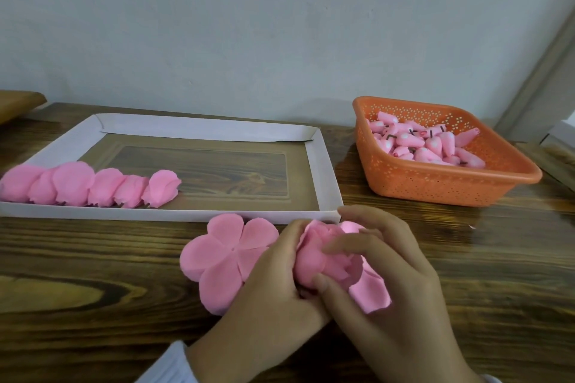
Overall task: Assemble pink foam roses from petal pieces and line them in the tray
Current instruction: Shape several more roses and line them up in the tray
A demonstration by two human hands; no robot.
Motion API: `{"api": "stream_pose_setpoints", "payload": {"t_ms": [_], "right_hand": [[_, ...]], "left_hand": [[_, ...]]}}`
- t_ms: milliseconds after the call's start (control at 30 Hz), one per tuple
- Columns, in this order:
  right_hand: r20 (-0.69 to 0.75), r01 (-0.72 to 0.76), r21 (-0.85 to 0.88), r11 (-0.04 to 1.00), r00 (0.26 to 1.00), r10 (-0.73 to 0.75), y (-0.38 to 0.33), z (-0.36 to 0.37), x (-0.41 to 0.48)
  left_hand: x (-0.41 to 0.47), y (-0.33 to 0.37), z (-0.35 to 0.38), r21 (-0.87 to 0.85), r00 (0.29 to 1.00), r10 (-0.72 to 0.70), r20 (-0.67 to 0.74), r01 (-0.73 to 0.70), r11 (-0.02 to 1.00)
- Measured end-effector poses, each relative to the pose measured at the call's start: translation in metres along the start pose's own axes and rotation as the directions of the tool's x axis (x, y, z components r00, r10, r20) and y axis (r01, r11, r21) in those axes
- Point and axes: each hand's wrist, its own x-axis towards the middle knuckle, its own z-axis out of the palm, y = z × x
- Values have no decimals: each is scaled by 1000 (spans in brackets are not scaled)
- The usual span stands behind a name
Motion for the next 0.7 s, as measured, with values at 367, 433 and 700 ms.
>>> {"api": "stream_pose_setpoints", "payload": {"t_ms": [367, 433, 700], "right_hand": [[26, -91, 44, 995, 996, 90, 1, -4, 2], [27, -123, 61, 991, 992, 122, 1, -5, 3], [73, -246, 194, 950, 969, 236, 2, -10, 4]], "left_hand": [[-3, 2, -5, -156, 998, -11, 54, 19, 988], [-2, 1, -7, -244, 992, -58, 113, 84, 966], [8, 2, -6, -626, 973, -169, 156, 230, 745]]}}
